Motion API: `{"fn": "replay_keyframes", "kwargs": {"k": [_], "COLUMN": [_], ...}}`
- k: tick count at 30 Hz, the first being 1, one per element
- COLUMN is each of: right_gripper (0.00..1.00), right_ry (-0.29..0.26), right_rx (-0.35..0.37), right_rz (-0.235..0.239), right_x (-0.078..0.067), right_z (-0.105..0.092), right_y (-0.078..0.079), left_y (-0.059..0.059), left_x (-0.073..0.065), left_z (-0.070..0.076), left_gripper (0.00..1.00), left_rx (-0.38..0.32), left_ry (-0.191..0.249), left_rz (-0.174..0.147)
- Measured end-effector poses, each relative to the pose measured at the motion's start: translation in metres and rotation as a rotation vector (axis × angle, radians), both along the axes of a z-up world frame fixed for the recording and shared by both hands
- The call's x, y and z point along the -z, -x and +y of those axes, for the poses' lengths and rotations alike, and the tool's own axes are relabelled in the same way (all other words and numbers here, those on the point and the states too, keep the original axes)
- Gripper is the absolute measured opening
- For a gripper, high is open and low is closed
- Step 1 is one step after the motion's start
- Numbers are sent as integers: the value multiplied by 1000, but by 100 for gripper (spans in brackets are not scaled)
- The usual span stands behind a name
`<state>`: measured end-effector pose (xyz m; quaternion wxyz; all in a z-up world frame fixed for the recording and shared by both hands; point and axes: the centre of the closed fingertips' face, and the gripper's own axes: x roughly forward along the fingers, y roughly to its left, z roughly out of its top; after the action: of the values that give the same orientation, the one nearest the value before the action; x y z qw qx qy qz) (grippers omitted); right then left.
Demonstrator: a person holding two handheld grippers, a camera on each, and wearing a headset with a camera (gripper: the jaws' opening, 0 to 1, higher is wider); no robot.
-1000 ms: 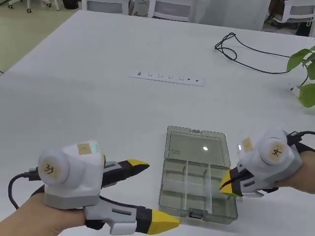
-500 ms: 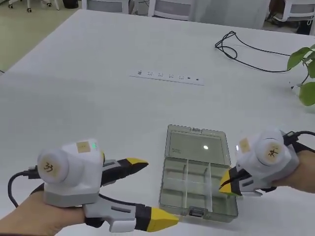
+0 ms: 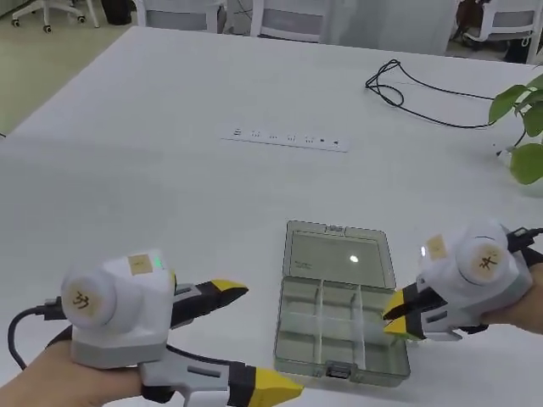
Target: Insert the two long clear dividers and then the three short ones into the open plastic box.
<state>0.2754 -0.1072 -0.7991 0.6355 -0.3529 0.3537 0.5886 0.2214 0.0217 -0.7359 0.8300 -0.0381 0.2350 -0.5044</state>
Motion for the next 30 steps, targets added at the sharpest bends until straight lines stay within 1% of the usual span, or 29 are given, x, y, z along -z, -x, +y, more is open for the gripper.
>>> {"fn": "replay_keyframes", "kwargs": {"k": [8, 12, 14, 15, 17, 23, 28, 30], "right_gripper": [16, 21, 23, 24, 25, 31, 40, 44], "right_ry": [-69, -108, -126, -127, -137, -173, -190, -196], "right_rx": [95, 141, 163, 166, 190, 255, 299, 319], "right_rz": [-18, -24, -24, -25, -27, -23, -23, -19], "right_x": [-18, -26, -29, -29, -31, -34, -33, -32], "right_z": [-11, -18, -22, -23, -29, -43, -56, -60], "right_y": [0, 2, 4, 4, 6, 12, 18, 21], "left_y": [0, 0, 1, 1, 1, 2, 0, -1], "left_x": [2, 2, 3, 3, 3, 5, 6, 6], "left_z": [4, 6, 7, 7, 7, 8, 10, 10], "left_gripper": [91, 96, 97, 98, 100, 100, 100, 100], "left_rx": [-1, 3, 5, 6, 10, 24, 26, 27], "left_ry": [-18, -30, -36, -39, -41, -58, -71, -77], "left_rz": [-3, -14, -13, -17, -15, -21, -25, -32]}}
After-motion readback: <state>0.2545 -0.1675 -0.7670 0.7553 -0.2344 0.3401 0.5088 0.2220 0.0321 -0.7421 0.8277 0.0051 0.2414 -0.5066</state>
